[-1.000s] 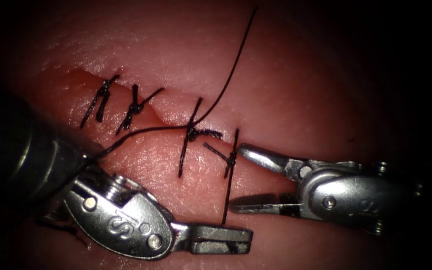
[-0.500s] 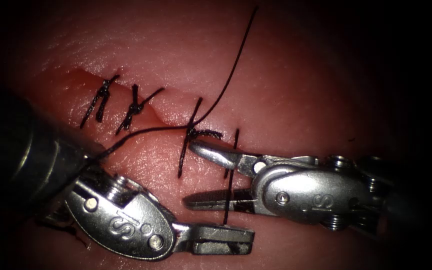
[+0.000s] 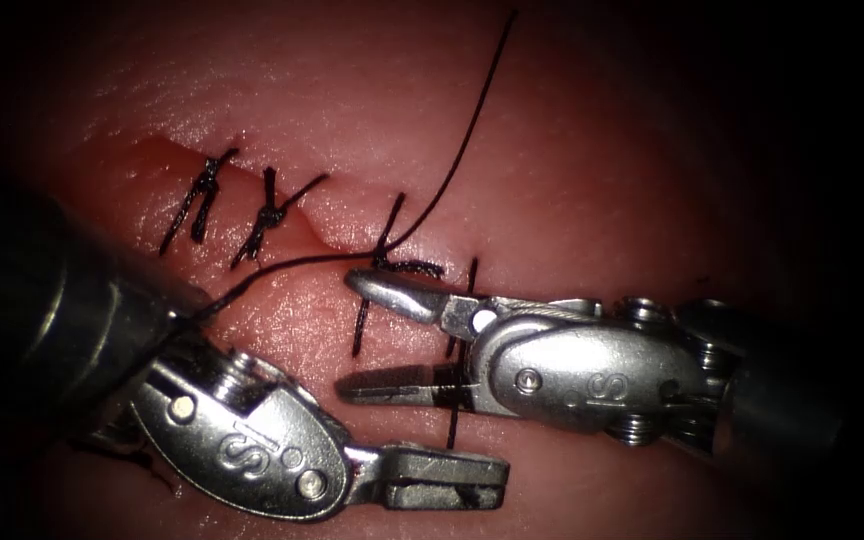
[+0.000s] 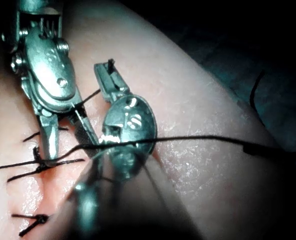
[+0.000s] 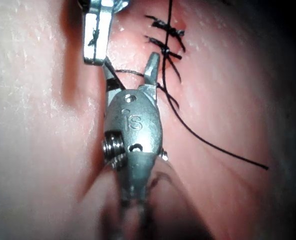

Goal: Wound Closure
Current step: Cut the suture with the right gripper, then set down the cut suture end from the left tool

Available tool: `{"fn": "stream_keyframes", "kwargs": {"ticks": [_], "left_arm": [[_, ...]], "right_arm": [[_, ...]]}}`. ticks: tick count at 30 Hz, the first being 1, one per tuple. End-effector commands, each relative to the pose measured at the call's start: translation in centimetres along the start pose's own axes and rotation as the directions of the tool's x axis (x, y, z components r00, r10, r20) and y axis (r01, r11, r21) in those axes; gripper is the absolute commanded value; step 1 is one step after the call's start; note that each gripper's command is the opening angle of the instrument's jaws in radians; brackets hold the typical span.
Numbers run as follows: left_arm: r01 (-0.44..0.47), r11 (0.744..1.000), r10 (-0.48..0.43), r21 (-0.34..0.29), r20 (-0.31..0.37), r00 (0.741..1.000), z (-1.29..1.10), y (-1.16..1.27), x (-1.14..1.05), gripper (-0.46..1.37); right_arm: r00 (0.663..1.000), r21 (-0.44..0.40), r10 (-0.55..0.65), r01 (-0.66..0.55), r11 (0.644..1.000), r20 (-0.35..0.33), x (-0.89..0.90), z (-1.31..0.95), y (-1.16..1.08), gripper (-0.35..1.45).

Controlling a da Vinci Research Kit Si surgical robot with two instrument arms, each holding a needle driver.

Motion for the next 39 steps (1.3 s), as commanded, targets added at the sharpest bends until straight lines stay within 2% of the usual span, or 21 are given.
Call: {"fn": "stream_keyframes", "kwargs": {"ticks": [1, 4, 7, 9, 10, 11, 22, 28, 29, 30, 32, 33, 34, 36, 39], "left_arm": [[-0.001, 1.000, 0.001, -0.001, 0.001, 1.000, 0.00, 0.00, 0.00, -0.35], [-0.001, 1.000, 0.001, -0.001, 0.001, 1.000, 0.00, 0.00, 0.00, -0.35], [-0.001, 1.000, 0.001, -0.001, 0.001, 1.000, 0.00, 0.00, -0.01, -0.35], [-0.001, 1.000, 0.001, -0.001, 0.001, 1.000, 0.00, 0.00, -0.01, -0.35], [-0.001, 1.000, 0.001, -0.001, 0.001, 1.000, 0.00, 0.00, -0.01, -0.35], [-0.001, 1.000, 0.001, -0.001, 0.001, 1.000, 0.00, 0.00, -0.01, -0.35], [-0.001, 1.000, 0.001, -0.001, 0.000, 1.000, 0.00, 0.00, -0.01, -0.35], [-0.001, 1.000, 0.001, -0.002, 0.000, 1.000, -0.01, 0.00, -0.01, -0.35], [-0.001, 1.000, 0.001, -0.002, 0.000, 1.000, -0.01, 0.00, -0.01, -0.35], [-0.001, 1.000, 0.001, -0.002, 0.000, 1.000, -0.01, 0.00, -0.01, -0.35], [-0.001, 1.000, 0.001, -0.001, 0.000, 1.000, -0.01, 0.00, -0.01, -0.35], [-0.001, 1.000, 0.001, -0.001, 0.000, 1.000, -0.01, 0.00, -0.01, -0.35], [-0.001, 1.000, 0.001, -0.001, 0.000, 1.000, 0.00, 0.00, -0.01, -0.35], [-0.001, 1.000, 0.001, -0.001, 0.001, 1.000, 0.00, 0.01, 0.00, -0.35], [0.005, 1.000, -0.005, 0.001, 0.001, 1.000, 0.01, 0.03, 0.01, -0.35]], "right_arm": [[1.000, 0.002, 0.000, 0.000, 1.000, 0.000, -0.01, 0.00, 0.00, 1.08], [1.000, 0.002, 0.000, 0.000, 1.000, -0.001, -0.02, -0.01, 0.01, 0.88], [1.000, 0.003, 0.000, 0.000, 1.000, -0.002, -0.01, -0.01, 0.01, 0.58], [1.000, -0.002, 0.000, 0.000, 1.000, -0.005, -0.01, -0.01, 0.00, 0.22], [1.000, -0.002, 0.000, 0.000, 1.000, -0.005, -0.01, -0.01, 0.00, -0.15], [1.000, -0.001, -0.001, 0.001, 1.000, -0.006, -0.01, -0.02, 0.00, -0.35], [1.000, -0.003, -0.003, 0.003, 1.000, -0.002, -0.02, -0.03, -0.03, -0.35], [1.000, 0.027, 0.008, -0.009, 1.000, 0.008, 0.00, -0.09, 0.00, -0.35], [1.000, 0.030, 0.009, -0.009, 1.000, 0.010, 0.01, -0.10, 0.00, -0.28], [1.000, 0.024, 0.010, -0.010, 1.000, 0.004, 0.01, -0.14, 0.02, 0.20], [1.000, 0.007, 0.011, -0.011, 1.000, 0.003, 0.02, -0.20, 0.04, 0.63], [1.000, -0.003, 0.012, -0.012, 1.000, 0.009, 0.02, -0.22, 0.05, 0.75], [0.999, -0.029, 0.015, -0.014, 0.999, 0.029, 0.03, -0.27, 0.08, 0.97], [0.998, -0.053, 0.022, -0.019, 0.998, 0.055, 0.04, -0.38, 0.14, 1.12], [0.998, -0.060, 0.017, -0.014, 0.998, 0.060, 0.08, -0.58, 0.23, 1.11]]}}
